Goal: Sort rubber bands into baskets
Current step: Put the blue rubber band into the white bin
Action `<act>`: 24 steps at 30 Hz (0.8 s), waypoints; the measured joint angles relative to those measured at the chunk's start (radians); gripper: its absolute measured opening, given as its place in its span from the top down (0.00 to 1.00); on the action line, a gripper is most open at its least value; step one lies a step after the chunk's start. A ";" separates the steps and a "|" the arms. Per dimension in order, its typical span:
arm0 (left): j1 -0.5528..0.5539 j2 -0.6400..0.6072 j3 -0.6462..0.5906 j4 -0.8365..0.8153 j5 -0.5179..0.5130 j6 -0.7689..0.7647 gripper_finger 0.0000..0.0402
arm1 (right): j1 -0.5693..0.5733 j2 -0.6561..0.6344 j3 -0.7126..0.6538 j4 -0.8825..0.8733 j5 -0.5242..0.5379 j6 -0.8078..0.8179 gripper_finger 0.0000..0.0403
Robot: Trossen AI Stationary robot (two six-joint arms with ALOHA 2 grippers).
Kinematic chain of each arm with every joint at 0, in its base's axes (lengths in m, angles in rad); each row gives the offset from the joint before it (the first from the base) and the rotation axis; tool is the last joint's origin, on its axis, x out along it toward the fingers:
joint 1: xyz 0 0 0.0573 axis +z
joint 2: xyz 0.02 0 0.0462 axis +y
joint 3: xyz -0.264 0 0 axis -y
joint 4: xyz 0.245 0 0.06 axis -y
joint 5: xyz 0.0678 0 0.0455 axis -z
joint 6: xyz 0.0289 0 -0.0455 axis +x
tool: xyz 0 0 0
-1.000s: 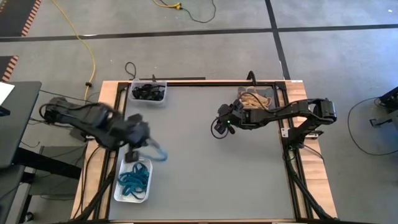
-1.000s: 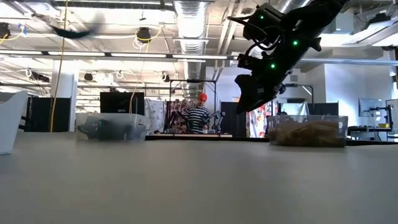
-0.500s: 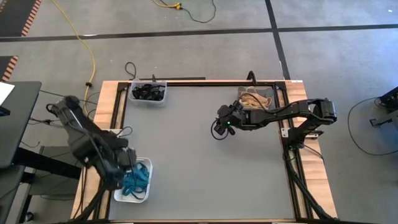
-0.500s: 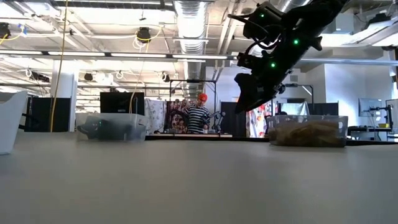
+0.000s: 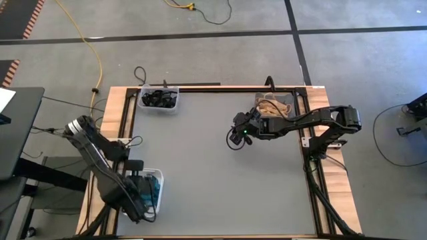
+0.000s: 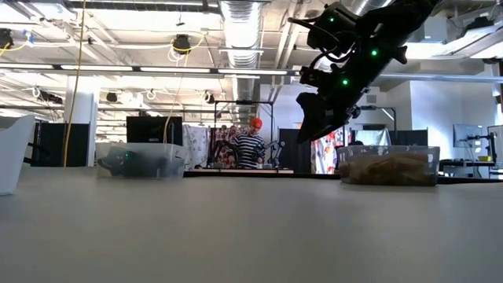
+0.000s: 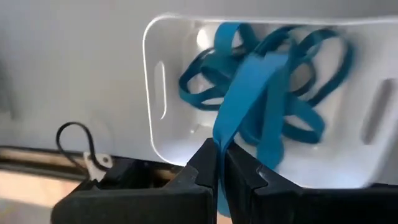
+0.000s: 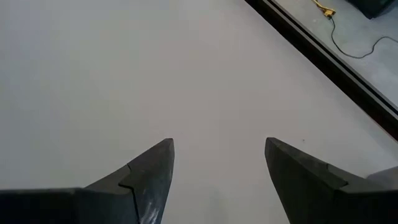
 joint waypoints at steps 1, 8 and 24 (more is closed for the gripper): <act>0.000 0.014 -0.013 -0.002 0.001 0.002 1.00 | 0.000 0.000 0.000 -0.001 0.000 0.000 0.30; 0.000 0.057 -0.093 0.012 -0.024 0.001 0.97 | 0.000 0.000 0.000 0.000 0.000 0.000 0.30; -0.025 0.053 -0.096 -0.006 -0.177 -0.056 0.44 | 0.000 0.000 0.000 -0.001 0.000 -0.001 0.30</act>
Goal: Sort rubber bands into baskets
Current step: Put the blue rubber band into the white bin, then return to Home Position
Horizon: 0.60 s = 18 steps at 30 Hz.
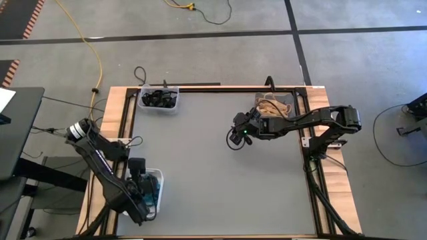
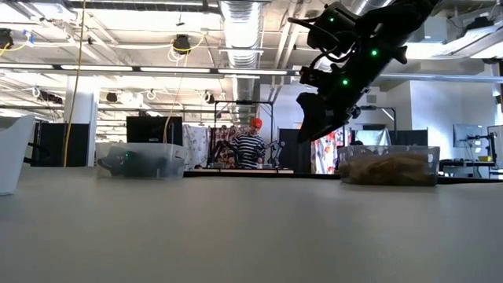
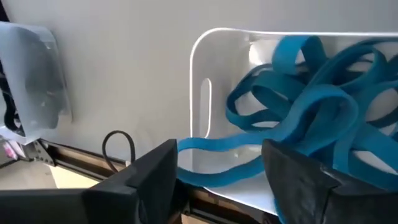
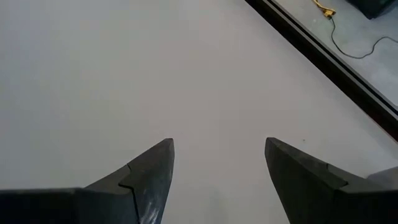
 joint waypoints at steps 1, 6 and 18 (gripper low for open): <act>-0.004 0.000 0.000 0.000 0.000 0.000 0.44 | 0.000 0.000 0.000 0.000 0.000 0.000 0.30; -0.034 -0.017 0.000 0.001 -0.034 -0.030 0.43 | 0.003 0.000 0.000 -0.001 0.000 -0.009 0.30; -0.213 -0.238 -0.006 0.001 -0.590 -0.343 0.44 | 0.171 -0.197 0.017 0.012 0.034 -0.165 0.30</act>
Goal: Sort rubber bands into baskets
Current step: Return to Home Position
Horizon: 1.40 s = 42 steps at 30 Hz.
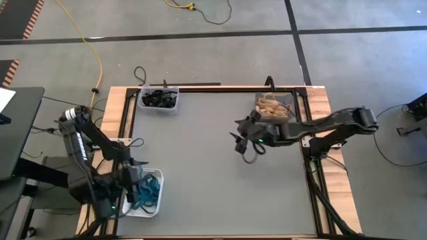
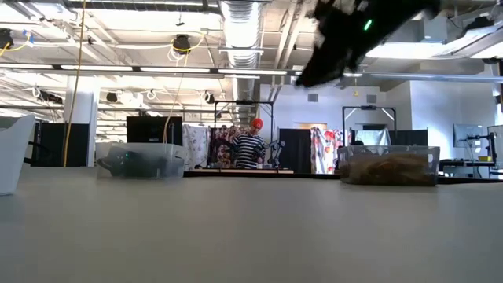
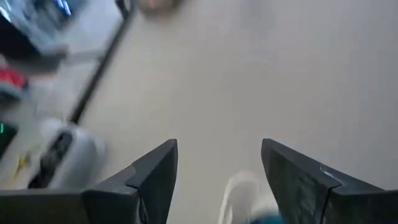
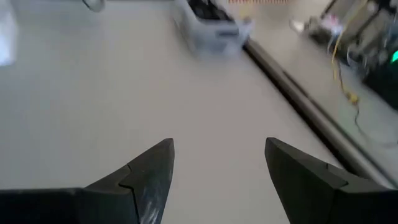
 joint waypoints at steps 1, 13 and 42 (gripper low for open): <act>-0.020 -0.014 -0.006 -0.002 -0.053 -0.019 0.44 | 0.027 -0.031 0.000 -0.009 0.019 -0.012 0.30; -0.085 -0.162 -0.357 0.000 -0.303 -0.366 0.44 | 0.400 -0.437 0.000 -0.455 0.285 0.052 0.30; -0.008 -0.311 -0.903 0.302 -0.709 -0.793 0.44 | 0.787 -0.954 -0.686 -0.224 0.786 0.383 0.30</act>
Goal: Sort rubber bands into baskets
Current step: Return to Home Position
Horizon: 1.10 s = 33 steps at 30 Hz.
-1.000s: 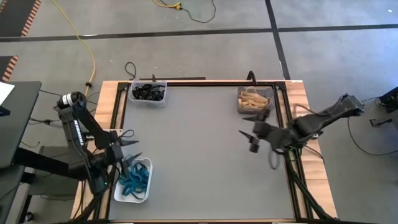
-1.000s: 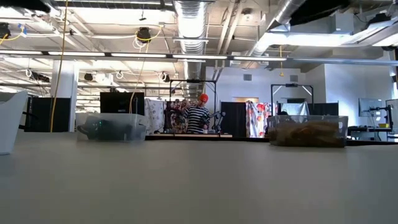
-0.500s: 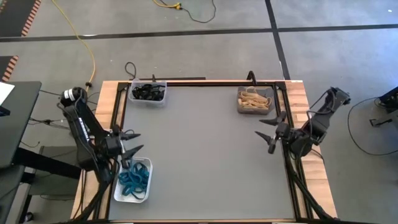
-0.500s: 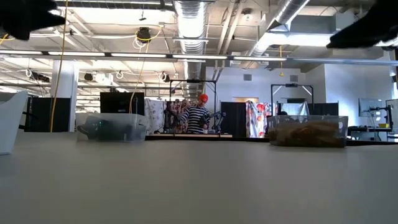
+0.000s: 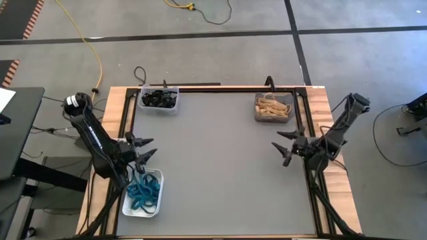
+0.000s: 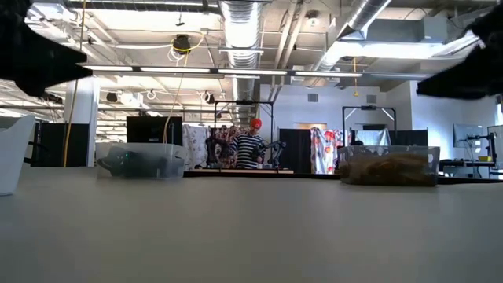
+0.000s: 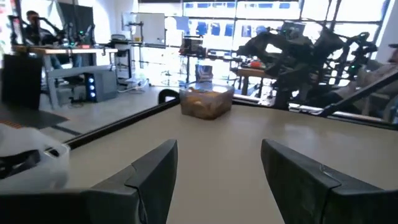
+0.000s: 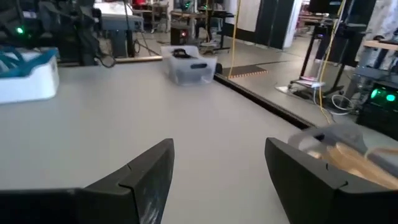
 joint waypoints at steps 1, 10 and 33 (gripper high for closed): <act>0.006 -0.002 -0.011 0.009 0.000 0.001 0.44 | 0.004 0.000 -0.019 -0.002 0.006 0.024 0.30; 0.100 -0.061 -0.087 0.029 0.006 -0.001 0.44 | 0.039 0.009 -0.071 0.012 0.110 0.065 0.30; 0.313 -0.074 -0.083 -0.043 0.000 0.095 0.45 | 0.047 0.009 -0.071 0.002 0.231 0.017 0.30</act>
